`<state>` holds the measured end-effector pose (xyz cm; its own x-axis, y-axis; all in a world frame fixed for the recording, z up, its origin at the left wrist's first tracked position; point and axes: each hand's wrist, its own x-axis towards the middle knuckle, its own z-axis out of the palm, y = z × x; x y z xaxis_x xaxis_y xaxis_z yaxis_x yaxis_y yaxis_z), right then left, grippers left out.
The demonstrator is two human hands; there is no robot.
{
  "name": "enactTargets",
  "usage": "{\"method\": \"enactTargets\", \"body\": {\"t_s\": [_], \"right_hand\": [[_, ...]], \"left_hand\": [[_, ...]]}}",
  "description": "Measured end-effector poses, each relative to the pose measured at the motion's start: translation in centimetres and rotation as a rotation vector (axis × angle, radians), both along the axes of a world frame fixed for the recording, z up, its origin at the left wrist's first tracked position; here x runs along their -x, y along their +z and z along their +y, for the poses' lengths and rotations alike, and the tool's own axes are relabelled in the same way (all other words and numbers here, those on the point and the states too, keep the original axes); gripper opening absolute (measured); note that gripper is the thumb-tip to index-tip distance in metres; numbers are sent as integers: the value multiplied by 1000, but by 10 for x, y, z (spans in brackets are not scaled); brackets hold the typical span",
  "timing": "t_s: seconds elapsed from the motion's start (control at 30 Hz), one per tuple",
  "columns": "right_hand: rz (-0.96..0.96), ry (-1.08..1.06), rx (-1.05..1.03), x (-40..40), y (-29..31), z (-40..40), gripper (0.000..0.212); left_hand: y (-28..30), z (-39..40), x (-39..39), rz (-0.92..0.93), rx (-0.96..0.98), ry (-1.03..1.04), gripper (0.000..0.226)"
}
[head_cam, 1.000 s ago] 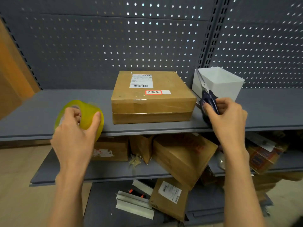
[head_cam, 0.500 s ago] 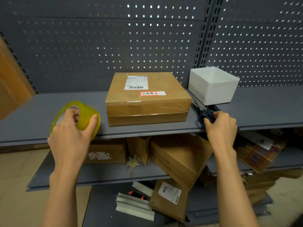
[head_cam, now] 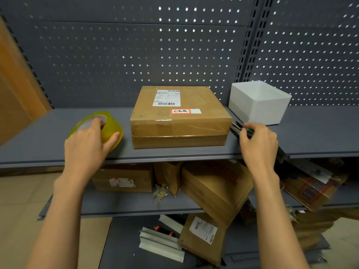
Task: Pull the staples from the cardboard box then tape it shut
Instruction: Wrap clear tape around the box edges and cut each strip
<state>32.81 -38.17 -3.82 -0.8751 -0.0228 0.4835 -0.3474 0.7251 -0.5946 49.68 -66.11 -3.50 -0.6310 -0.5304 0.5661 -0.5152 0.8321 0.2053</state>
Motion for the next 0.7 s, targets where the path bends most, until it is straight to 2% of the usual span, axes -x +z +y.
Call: {"method": "enactTargets", "body": {"t_s": [0.17,0.33,0.47,0.57,0.7], "right_hand": [[106,78,69,-5,4,-22,24],[158,8,163,-12,4,-32,26],[176,40,159,-14,8,-36,27],[216,101,129,-21,13,-47,27],[233,309,29,-35,21,-74,32]], "left_hand": [[-9,-18,8,-126,76,-63,35],[-16,-23,13,-192,131,-103,30],[-17,-29,12,-217,42,-139,41],[-8,-27,10,-130,-76,-183,47],[16,-2,13,92,-31,-322,42]]}}
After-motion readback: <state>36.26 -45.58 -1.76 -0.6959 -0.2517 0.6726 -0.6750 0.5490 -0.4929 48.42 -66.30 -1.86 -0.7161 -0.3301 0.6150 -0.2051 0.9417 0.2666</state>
